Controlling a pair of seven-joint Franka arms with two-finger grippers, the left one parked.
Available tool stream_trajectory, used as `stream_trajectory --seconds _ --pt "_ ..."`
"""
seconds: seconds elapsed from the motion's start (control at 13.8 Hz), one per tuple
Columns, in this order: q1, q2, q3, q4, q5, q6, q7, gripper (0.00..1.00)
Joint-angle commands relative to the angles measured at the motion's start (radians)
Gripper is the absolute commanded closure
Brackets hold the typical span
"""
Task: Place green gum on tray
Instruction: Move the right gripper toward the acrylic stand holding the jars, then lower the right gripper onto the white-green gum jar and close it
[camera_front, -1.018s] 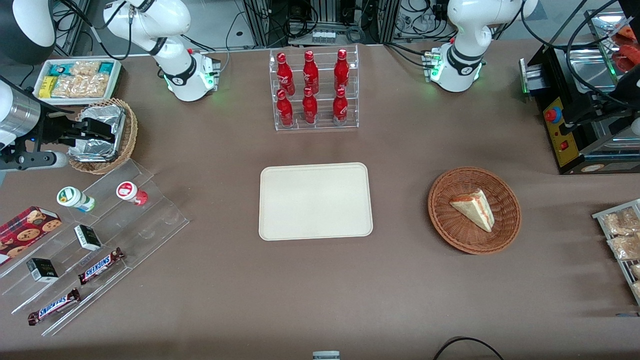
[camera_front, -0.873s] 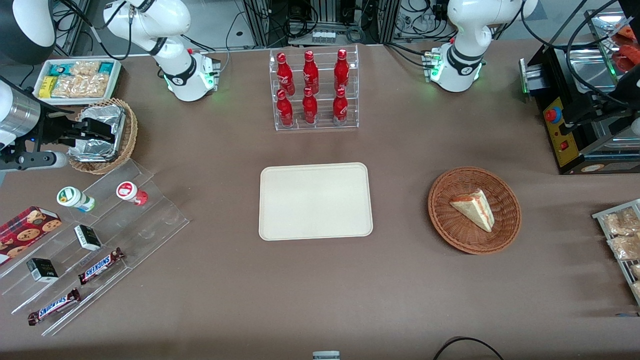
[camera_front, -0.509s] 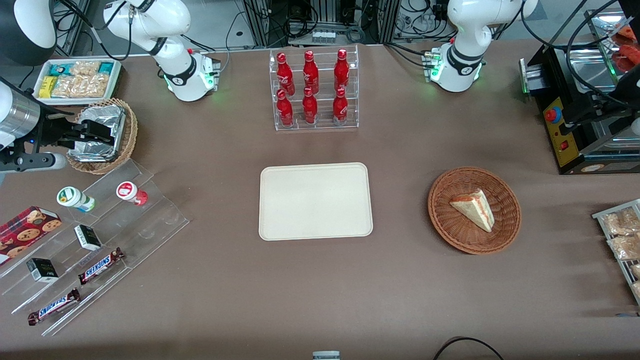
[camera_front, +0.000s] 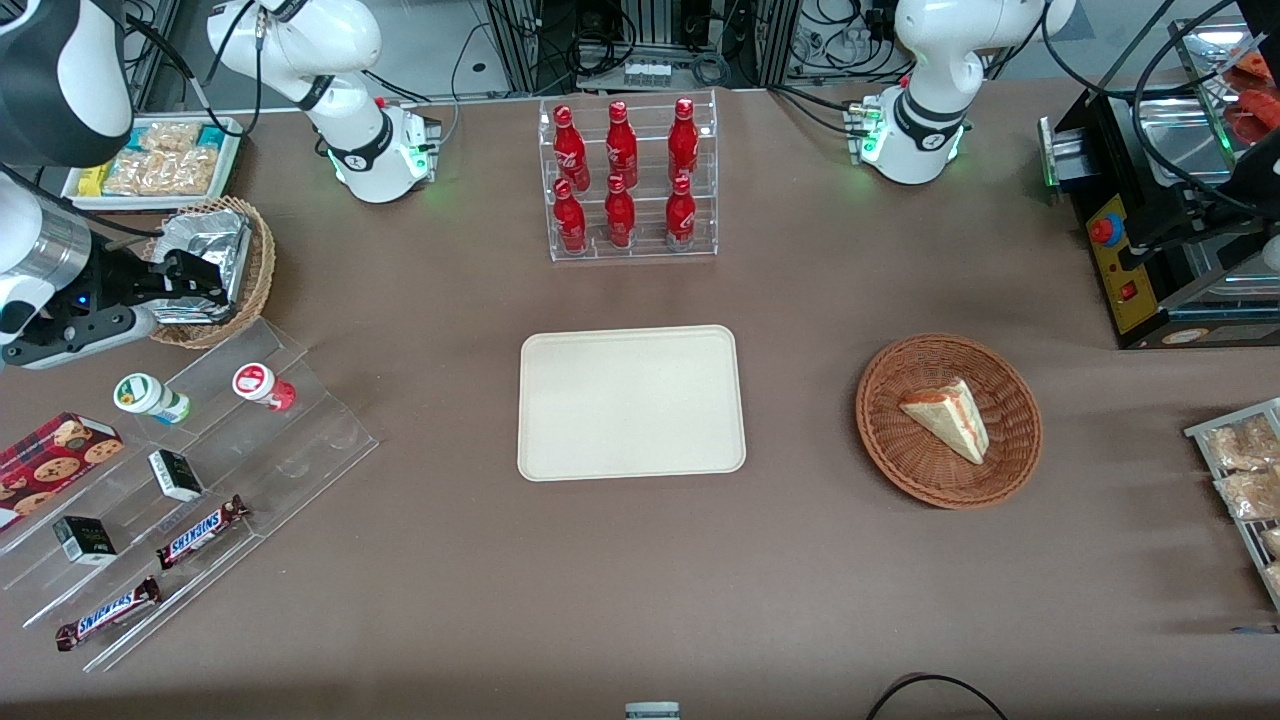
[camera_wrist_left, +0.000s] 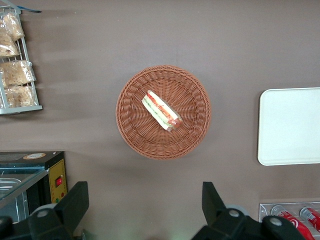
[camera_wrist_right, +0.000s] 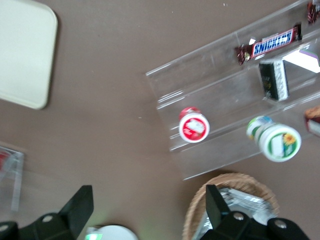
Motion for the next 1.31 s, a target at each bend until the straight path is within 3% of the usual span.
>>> stream_trajectory --seconds 0.0,0.36,0.87,1.24 --pt "-0.034 -0.060 -0.016 -0.122 -0.032 0.130 -0.241 0.00" --pt "-0.131 -0.011 -0.016 -0.166 -0.032 0.282 -0.539 0.00" --pt "-0.211 0.102 -0.016 -0.166 -0.032 0.438 -0.590 0.00" --pt "-0.240 0.154 -0.016 -0.157 -0.020 0.463 -0.520 0.00"
